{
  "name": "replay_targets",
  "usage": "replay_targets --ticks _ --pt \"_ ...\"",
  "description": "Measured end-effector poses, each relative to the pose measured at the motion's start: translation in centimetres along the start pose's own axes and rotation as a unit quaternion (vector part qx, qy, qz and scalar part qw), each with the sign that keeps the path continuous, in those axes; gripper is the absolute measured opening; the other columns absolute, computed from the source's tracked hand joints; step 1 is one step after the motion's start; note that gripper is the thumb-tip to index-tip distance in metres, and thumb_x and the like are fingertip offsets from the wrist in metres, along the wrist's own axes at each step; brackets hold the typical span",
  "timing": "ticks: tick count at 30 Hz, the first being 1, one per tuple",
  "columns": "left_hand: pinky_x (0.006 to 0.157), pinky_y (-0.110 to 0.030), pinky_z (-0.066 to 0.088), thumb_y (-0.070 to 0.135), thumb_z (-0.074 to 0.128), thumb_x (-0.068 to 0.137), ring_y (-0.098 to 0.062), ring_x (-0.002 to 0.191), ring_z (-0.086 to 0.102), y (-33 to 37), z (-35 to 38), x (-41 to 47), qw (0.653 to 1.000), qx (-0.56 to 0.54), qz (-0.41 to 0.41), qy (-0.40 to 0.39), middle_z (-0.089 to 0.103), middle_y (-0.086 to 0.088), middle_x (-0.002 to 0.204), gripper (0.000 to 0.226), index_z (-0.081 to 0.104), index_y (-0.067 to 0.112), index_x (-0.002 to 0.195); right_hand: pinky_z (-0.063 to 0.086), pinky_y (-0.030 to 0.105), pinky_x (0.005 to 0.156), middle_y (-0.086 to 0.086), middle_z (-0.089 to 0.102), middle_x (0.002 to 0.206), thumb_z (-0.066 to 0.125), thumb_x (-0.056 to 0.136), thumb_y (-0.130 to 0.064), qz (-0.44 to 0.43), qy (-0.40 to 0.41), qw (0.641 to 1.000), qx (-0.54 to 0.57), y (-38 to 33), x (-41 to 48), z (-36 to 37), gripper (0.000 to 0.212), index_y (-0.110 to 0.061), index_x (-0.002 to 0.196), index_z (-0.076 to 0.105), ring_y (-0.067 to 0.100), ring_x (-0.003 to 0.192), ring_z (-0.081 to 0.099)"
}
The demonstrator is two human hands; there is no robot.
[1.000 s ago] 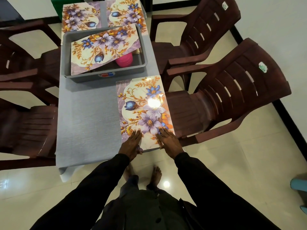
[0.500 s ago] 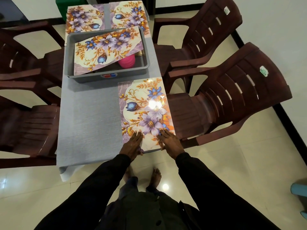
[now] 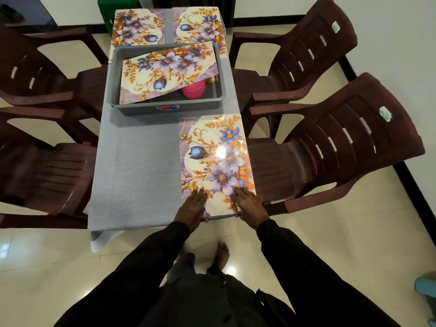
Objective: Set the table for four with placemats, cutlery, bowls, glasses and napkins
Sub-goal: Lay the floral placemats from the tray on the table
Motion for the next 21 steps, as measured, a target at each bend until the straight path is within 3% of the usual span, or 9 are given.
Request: replay_targets --ticks 4,8,13,17,21 --pt "0.083 -0.047 0.059 0.033 0.104 0.039 -0.04 0.119 0.064 -0.3 -0.1 -0.1 1.0 0.013 0.012 -0.007 0.065 -0.022 0.132 0.103 0.065 -0.002 0.128 0.046 0.044 0.108 0.015 0.055 0.145 0.099 0.055 -0.018 0.014 -0.019 1.0 0.004 -0.2 0.2 0.1 0.092 -0.012 0.137 0.059 0.039 0.133 0.054" --pt "0.081 -0.044 0.059 0.039 0.104 0.031 -0.037 0.113 0.068 -0.2 -0.1 0.2 0.998 0.051 0.029 -0.018 0.07 -0.02 0.124 0.104 0.07 -0.002 0.121 0.044 0.044 0.109 0.015 0.052 0.149 0.097 0.058 -0.011 0.018 -0.009 1.0 0.006 -0.3 0.4 0.4 0.088 -0.012 0.138 0.06 0.04 0.136 0.05" --pt "0.08 -0.045 0.06 0.03 0.103 0.043 -0.037 0.114 0.068 -0.4 0.1 0.2 0.998 0.065 0.025 -0.004 0.069 -0.02 0.125 0.092 0.069 -0.001 0.123 0.048 0.046 0.104 0.016 0.057 0.144 0.101 0.051 -0.012 0.023 -0.023 0.999 0.006 -0.4 0.6 0.4 0.089 -0.01 0.132 0.065 0.041 0.131 0.055" --pt "0.079 -0.046 0.06 0.03 0.101 0.051 -0.037 0.118 0.066 -0.7 0.1 0.0 0.998 0.053 0.016 -0.004 0.068 -0.018 0.128 0.087 0.068 0.0 0.126 0.047 0.048 0.107 0.014 0.054 0.148 0.098 0.058 -0.016 0.024 -0.02 0.999 0.016 -0.3 0.9 0.4 0.085 -0.012 0.135 0.063 0.04 0.136 0.051" --pt "0.078 -0.05 0.062 0.038 0.097 0.058 -0.036 0.125 0.061 -1.2 -0.2 -0.2 1.0 0.02 0.013 -0.018 0.064 -0.016 0.135 0.09 0.062 0.002 0.133 0.035 0.042 0.116 0.014 0.047 0.153 0.094 0.067 -0.013 0.033 -0.023 0.999 0.026 -0.7 0.7 -0.2 0.083 -0.012 0.141 0.057 0.039 0.142 0.043"
Point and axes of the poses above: each hand's wrist, its own x-axis towards the middle knuckle, its own z-axis out of the palm, y = z × x, the point moved 2 cm from there along x, towards the middle knuckle
